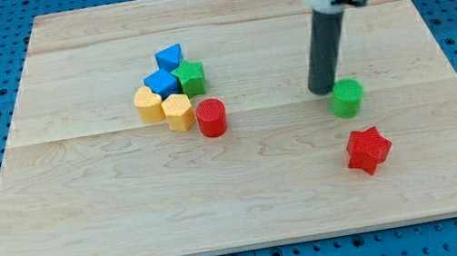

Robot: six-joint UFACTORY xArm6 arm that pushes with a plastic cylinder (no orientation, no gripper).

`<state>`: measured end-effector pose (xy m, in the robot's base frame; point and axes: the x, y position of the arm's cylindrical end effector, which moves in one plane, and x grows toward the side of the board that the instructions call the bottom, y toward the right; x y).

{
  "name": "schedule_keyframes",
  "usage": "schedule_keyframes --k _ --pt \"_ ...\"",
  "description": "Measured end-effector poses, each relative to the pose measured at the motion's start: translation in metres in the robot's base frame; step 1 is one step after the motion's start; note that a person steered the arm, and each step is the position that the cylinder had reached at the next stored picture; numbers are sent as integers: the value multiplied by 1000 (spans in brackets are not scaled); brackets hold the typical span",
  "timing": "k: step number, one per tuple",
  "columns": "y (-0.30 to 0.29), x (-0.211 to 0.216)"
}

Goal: Slide the yellow hexagon vertically below the red circle

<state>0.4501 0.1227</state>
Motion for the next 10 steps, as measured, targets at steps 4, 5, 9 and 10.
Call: schedule_keyframes --k 4,5,9,10 --pt "-118 -60" --pt "-148 -38" --pt "-244 -14" --pt "-211 -3"
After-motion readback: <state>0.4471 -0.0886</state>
